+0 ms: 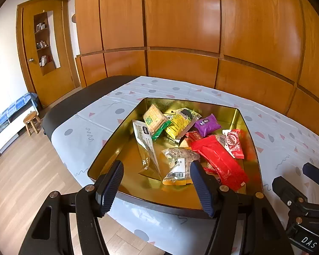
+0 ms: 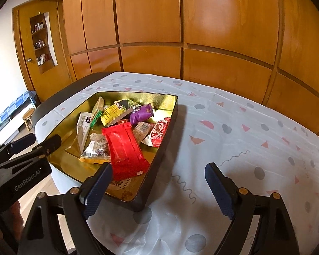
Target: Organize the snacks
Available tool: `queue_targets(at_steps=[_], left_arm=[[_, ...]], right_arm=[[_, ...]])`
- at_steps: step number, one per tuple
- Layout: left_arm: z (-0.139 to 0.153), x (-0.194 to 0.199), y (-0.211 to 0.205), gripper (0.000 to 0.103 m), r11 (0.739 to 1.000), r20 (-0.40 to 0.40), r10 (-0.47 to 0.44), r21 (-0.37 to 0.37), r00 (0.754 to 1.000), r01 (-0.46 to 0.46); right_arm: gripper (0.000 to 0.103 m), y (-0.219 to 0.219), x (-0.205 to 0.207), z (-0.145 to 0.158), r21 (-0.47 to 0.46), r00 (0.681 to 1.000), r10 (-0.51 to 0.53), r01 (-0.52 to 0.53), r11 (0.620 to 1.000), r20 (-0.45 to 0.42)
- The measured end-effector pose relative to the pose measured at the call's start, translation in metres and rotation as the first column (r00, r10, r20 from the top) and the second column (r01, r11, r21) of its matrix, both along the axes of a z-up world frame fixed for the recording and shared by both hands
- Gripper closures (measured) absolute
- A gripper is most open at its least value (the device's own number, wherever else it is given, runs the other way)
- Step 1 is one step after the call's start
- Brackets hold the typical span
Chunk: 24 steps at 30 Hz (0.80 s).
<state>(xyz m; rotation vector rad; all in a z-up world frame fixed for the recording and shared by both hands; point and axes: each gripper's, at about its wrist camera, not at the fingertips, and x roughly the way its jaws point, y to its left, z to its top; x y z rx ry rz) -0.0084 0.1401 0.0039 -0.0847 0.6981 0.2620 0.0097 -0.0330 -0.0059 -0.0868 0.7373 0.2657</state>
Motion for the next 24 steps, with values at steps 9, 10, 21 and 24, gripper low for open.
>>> queue_targets(at_steps=[9, 10, 21, 24], left_arm=[[-0.0002, 0.0, -0.0017, 0.037, 1.0, -0.001, -0.003, 0.014, 1.0, 0.003], [0.0, 0.0001, -0.0017, 0.037, 1.0, -0.001, -0.003, 0.014, 1.0, 0.003], [0.0014, -0.0014, 0.0039, 0.045, 0.999, 0.026, -0.001, -0.039, 1.0, 0.002], [0.0016, -0.0006, 0.0074, 0.045, 0.999, 0.026, 0.01, -0.043, 1.0, -0.009]], right_arm=[[0.014, 0.0006, -0.001, 0.0011, -0.003, 1.0, 0.001, -0.001, 1.0, 0.007], [0.013, 0.0006, -0.001, 0.0006, -0.005, 1.0, 0.001, -0.001, 1.0, 0.006], [0.013, 0.0002, 0.0002, 0.0004, -0.005, 1.0, 0.0, 0.0, 1.0, 0.007], [0.013, -0.0022, -0.0003, 0.0014, -0.001, 1.0, -0.001, 0.001, 1.0, 0.009]])
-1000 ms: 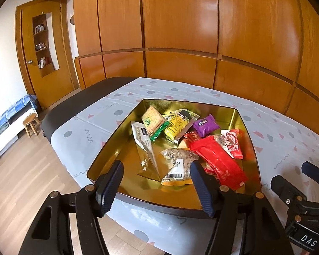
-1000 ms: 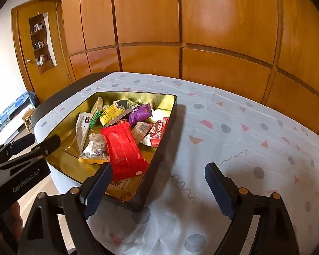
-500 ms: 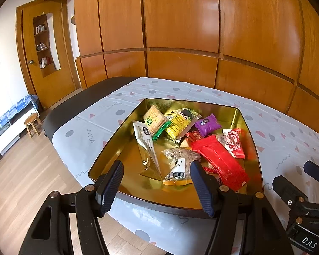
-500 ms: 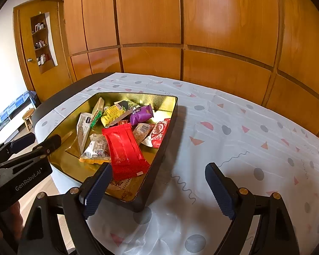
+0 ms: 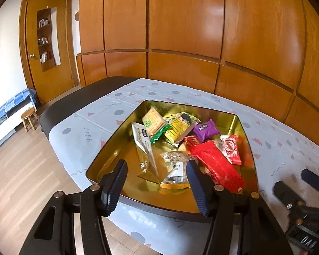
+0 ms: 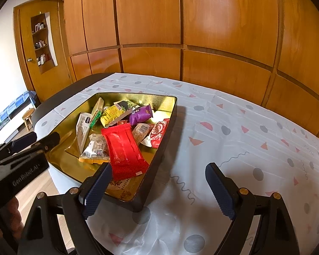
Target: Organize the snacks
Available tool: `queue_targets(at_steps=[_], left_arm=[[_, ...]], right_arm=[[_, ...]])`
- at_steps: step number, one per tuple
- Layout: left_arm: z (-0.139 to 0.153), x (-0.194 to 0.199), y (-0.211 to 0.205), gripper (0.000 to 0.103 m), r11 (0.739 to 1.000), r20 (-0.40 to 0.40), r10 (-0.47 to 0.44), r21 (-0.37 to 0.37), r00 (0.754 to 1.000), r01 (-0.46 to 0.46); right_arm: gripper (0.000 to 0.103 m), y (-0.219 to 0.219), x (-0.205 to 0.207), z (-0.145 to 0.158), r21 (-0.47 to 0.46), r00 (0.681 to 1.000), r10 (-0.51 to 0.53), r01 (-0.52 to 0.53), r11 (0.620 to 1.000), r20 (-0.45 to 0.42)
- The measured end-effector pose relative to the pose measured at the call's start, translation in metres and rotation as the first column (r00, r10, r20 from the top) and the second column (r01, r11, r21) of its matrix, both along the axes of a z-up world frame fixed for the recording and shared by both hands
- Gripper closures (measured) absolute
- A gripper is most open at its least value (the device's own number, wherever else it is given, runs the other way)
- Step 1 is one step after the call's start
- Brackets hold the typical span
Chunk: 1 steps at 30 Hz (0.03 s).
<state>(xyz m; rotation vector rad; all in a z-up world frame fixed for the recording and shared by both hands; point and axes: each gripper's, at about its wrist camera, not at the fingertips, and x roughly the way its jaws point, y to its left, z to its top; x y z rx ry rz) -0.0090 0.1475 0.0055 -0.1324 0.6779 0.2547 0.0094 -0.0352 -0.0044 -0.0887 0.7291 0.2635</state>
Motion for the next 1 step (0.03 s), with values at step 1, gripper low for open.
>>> queue_targets(at_steps=[1], left_arm=[[-0.0006, 0.0012, 0.0014, 0.045, 1.0, -0.007, -0.005, -0.009, 1.0, 0.004]], right_arm=[[0.013, -0.0014, 0.0004, 0.0003, 0.001, 1.0, 0.0, 0.0, 1.0, 0.0]])
